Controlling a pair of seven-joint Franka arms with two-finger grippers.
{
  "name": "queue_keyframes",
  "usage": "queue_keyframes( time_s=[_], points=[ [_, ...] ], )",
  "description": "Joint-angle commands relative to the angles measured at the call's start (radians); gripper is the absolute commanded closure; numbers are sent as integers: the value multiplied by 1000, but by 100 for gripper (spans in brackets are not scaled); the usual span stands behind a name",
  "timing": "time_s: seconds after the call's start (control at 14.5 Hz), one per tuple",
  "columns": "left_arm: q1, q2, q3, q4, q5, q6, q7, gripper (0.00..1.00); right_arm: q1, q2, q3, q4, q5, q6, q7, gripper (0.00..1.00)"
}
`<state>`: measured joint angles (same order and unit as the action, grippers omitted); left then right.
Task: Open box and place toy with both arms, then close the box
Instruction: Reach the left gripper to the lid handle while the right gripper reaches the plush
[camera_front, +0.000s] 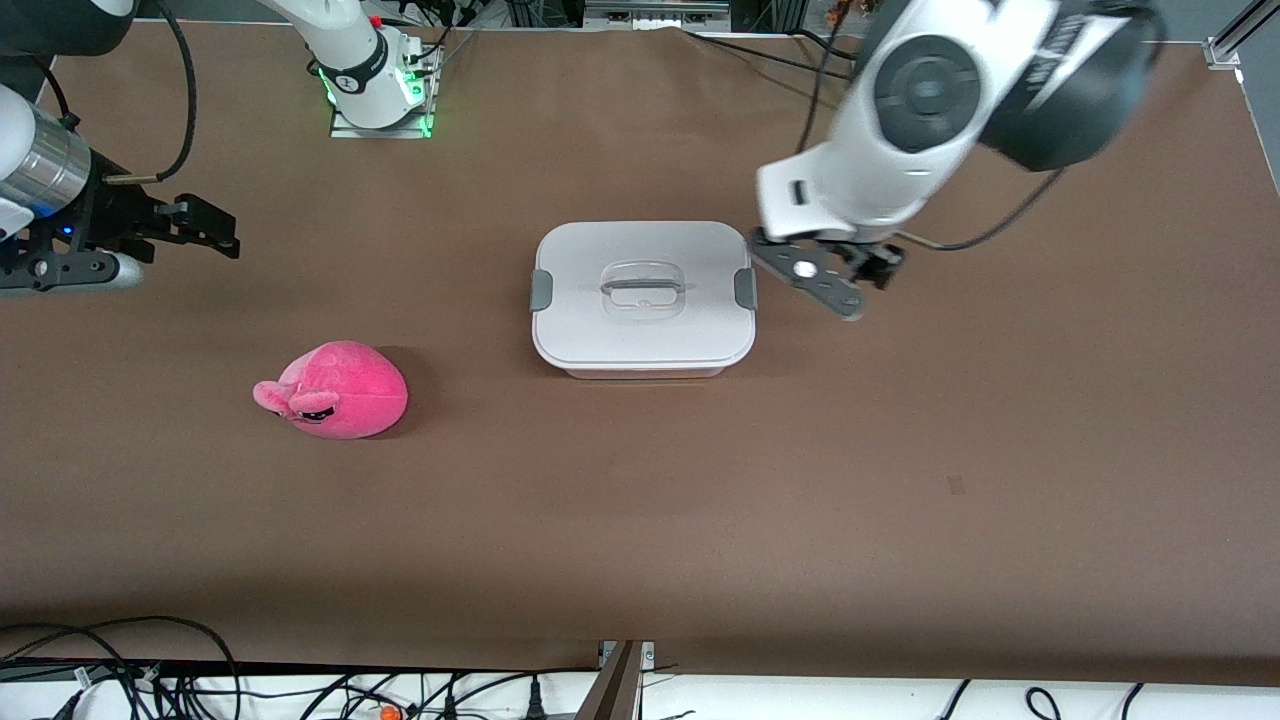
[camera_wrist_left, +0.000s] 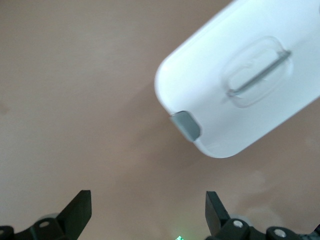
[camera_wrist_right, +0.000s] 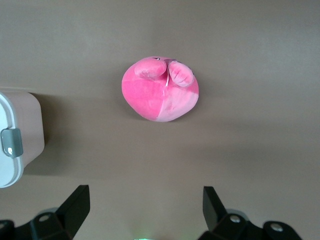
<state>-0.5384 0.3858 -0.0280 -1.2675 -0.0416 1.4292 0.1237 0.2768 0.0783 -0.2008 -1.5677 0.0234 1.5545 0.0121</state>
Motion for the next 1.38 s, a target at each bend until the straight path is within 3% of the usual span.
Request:
queue_keyframes(
  time_s=[0.0, 0.21, 0.48, 0.69, 0.83, 1.31],
  points=[
    [-81, 56, 10, 0, -18, 74, 62, 0, 4, -3, -2, -66, -19, 80, 11, 0],
    [-142, 120, -6, -3, -6, 196, 112, 0, 4, 6, -3, -170, -17, 209, 11, 0],
    [-175, 183, -3, -12, 22, 346, 324, 0, 4, 58, -3, -259, -8, 364, 12, 0],
    [-215, 177, -6, -88, 127, 427, 368, 0, 4, 113, -2, -270, 0, 432, 35, 0],
    [-224, 171, -6, -159, 135, 506, 398, 0, 4, 149, -2, -278, 1, 476, 40, 0],
    [-245, 170, -6, -191, 137, 528, 390, 0, -1, 233, -2, -357, 55, 659, 42, 0]
  ],
)
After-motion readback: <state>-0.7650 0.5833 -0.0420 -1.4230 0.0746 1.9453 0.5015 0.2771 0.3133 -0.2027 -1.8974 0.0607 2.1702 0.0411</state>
